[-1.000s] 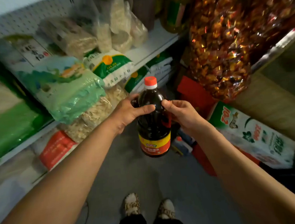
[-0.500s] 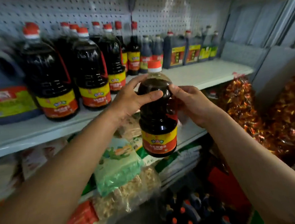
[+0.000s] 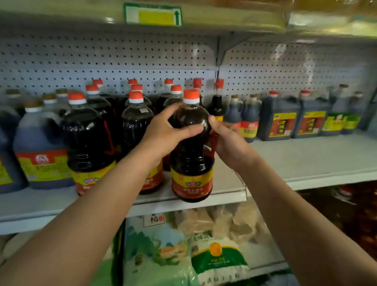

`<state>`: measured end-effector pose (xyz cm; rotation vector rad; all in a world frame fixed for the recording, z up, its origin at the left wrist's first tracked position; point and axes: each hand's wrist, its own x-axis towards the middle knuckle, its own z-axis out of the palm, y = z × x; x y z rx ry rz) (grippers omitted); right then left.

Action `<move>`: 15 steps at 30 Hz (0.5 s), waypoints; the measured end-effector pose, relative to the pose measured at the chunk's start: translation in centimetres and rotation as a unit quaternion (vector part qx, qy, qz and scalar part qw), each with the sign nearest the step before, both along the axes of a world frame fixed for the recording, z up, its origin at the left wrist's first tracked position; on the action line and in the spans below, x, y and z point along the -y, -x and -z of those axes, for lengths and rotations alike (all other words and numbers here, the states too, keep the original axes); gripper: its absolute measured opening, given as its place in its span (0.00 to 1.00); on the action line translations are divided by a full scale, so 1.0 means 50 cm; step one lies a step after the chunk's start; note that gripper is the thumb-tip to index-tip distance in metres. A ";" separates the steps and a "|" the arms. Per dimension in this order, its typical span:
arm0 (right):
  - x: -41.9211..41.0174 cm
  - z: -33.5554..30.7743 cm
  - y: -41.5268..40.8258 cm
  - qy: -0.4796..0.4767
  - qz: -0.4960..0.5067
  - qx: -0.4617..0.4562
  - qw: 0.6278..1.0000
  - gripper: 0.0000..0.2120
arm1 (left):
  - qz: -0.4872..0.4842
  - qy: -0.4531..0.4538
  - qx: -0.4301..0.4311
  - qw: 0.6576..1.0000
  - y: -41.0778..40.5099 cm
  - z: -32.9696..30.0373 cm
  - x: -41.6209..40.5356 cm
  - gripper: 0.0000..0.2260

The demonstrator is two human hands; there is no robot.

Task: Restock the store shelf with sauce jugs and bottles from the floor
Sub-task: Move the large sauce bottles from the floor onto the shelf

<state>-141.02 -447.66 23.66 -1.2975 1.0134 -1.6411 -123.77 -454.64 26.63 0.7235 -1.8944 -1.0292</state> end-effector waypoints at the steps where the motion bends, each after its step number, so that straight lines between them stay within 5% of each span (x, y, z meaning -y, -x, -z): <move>1: 0.020 0.006 0.008 0.000 -0.009 -0.003 1.000 0.18 | -0.012 0.000 0.005 1.000 0.006 0.005 0.010 0.34; 11: 0.140 0.065 0.061 0.015 -0.048 0.017 0.999 0.20 | -0.105 0.022 0.069 0.992 0.060 0.033 0.069 0.35; 15: 0.121 0.100 0.058 0.021 -0.008 -0.052 0.998 0.18 | -0.108 0.061 0.084 0.989 0.065 0.020 0.067 0.47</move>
